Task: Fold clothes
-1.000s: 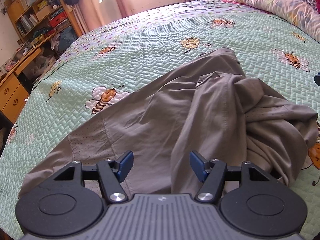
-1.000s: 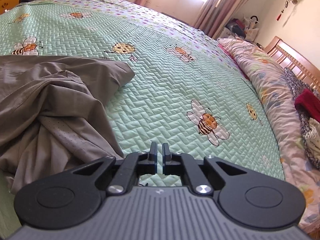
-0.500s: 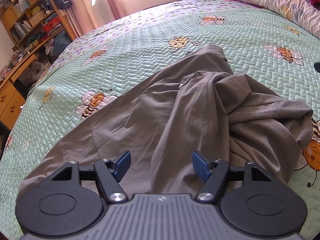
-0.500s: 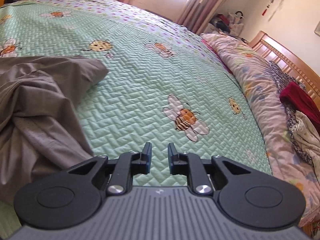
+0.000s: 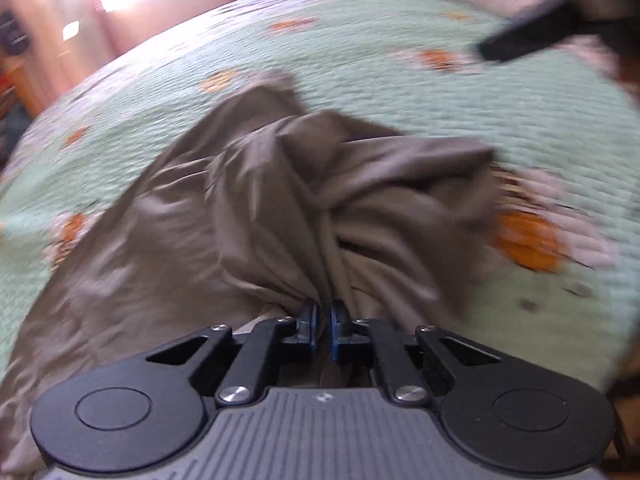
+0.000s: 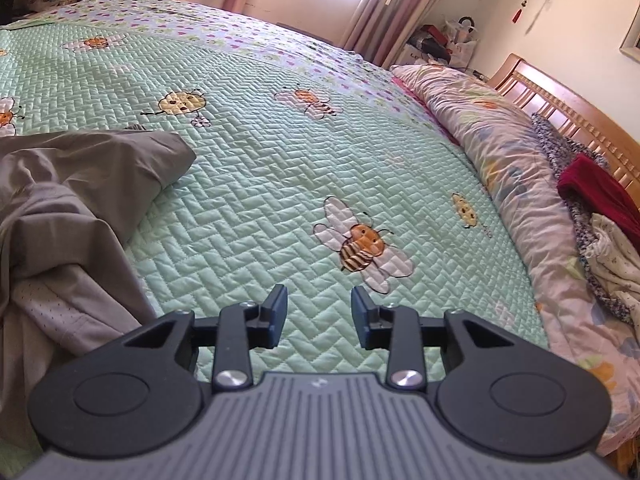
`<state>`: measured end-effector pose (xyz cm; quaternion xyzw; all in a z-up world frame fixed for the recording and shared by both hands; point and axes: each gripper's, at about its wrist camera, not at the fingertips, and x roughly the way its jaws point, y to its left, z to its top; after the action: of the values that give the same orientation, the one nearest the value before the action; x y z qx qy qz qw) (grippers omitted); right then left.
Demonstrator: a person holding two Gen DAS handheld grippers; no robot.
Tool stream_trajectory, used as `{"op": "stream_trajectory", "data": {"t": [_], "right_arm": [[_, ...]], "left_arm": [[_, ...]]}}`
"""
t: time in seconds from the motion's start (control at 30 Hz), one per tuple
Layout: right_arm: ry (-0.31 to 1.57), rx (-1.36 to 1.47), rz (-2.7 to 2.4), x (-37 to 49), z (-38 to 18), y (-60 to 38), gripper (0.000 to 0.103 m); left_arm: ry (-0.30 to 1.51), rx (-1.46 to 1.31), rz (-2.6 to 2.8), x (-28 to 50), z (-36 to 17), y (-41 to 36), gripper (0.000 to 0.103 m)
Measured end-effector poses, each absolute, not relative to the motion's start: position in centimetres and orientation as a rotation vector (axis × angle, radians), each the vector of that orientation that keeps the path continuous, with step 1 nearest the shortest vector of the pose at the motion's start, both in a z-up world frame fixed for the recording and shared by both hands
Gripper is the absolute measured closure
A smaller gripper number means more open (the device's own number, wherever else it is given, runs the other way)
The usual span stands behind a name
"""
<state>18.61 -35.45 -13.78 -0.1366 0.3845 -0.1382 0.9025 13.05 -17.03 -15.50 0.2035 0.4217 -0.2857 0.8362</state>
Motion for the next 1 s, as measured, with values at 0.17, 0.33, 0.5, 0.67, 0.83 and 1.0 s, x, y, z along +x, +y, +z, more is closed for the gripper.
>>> {"op": "stream_trajectory", "data": {"t": [0.17, 0.33, 0.5, 0.67, 0.83, 1.0], "right_arm": [[0.823, -0.139, -0.115, 19.1, -14.1, -35.0, 0.066], [0.862, -0.007, 0.087, 21.5, -15.7, -32.1, 0.038], [0.931, -0.042, 0.224, 23.6, -19.2, -27.0, 0.050], [0.908, -0.035, 0.168, 21.5, -18.5, -27.5, 0.093], [0.898, -0.230, -0.070, 17.5, -17.0, -31.7, 0.094], [0.916, -0.146, -0.090, 16.0, -14.7, -33.7, 0.087]], "left_arm": [[0.884, 0.333, -0.639, 12.2, -13.8, -13.1, 0.083], [0.903, 0.163, -0.476, 14.9, -13.3, -7.3, 0.083], [0.877, 0.156, -0.335, 16.0, -12.7, -3.4, 0.079], [0.903, 0.107, -0.280, 17.4, -13.0, -1.3, 0.076], [0.928, 0.141, -0.244, 18.0, -14.4, -2.0, 0.074], [0.948, 0.148, -0.216, 18.6, -15.2, -2.2, 0.072]]}}
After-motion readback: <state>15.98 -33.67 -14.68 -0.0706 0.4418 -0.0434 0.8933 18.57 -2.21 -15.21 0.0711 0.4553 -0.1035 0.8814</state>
